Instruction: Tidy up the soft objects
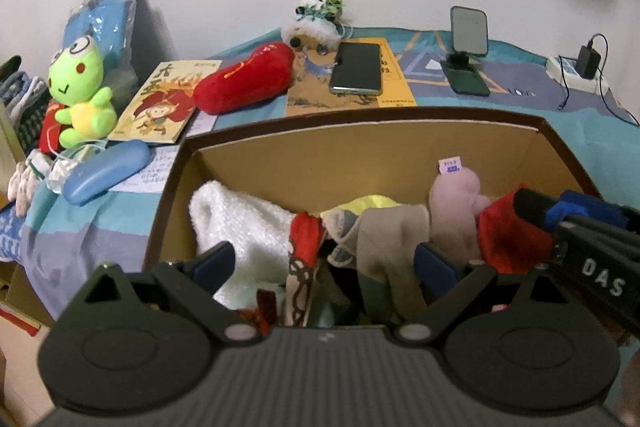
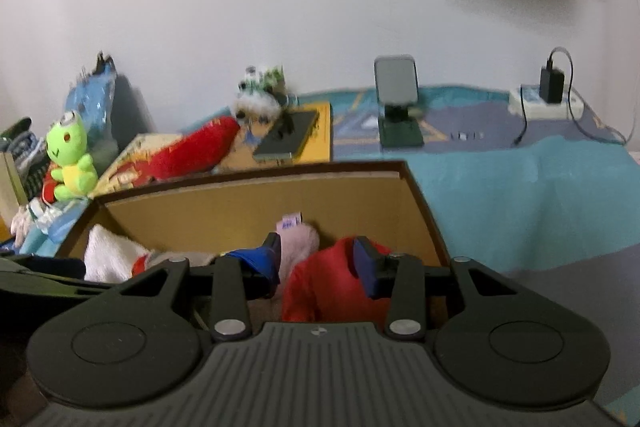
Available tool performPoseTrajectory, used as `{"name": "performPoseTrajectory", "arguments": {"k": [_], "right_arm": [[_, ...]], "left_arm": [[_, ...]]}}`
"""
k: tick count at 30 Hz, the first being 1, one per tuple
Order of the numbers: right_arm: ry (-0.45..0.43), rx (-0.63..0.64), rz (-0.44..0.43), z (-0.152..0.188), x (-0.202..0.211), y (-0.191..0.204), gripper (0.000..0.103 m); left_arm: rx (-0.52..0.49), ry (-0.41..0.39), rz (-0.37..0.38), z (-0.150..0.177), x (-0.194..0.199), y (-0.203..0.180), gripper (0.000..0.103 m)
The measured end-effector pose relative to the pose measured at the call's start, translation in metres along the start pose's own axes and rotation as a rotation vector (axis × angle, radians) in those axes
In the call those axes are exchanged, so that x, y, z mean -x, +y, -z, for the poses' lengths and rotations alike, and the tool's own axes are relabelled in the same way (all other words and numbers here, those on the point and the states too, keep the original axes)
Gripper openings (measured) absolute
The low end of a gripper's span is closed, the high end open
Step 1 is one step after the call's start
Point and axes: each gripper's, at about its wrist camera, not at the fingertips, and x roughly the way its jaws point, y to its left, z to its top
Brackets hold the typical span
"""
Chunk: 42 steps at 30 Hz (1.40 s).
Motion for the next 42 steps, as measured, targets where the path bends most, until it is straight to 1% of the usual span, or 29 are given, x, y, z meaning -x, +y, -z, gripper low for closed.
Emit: {"name": "performPoseTrajectory", "arguments": {"k": [4, 13, 20, 24, 27, 30, 37, 42], "right_arm": [[-0.038, -0.013, -0.009, 0.001, 0.003, -0.002, 0.024], [-0.056, 0.015, -0.012, 0.005, 0.007, 0.0, 0.024], [-0.101, 0.027, -0.02, 0.005, 0.016, 0.001, 0.024], [-0.093, 0.021, -0.025, 0.005, 0.019, 0.001, 0.024], [-0.062, 0.009, -0.027, 0.004, 0.023, 0.001, 0.024], [-0.045, -0.001, -0.023, 0.003, 0.029, 0.003, 0.024], [-0.085, 0.02, -0.01, 0.003, 0.052, 0.008, 0.024], [-0.107, 0.042, 0.003, 0.004, 0.065, 0.011, 0.024]], "left_arm": [[0.016, -0.005, 0.001, 0.001, 0.0, 0.0, 0.095], [0.025, -0.045, -0.017, -0.001, 0.008, 0.004, 0.095], [0.029, -0.077, -0.03, -0.002, 0.018, 0.005, 0.095], [0.014, -0.102, -0.043, -0.001, 0.026, 0.003, 0.095], [0.016, -0.098, -0.043, -0.001, 0.03, 0.002, 0.095], [0.004, -0.087, -0.06, 0.001, 0.034, -0.001, 0.095], [0.005, -0.088, -0.069, 0.006, 0.051, -0.001, 0.095], [-0.021, -0.145, -0.08, 0.012, 0.07, -0.005, 0.095]]}}
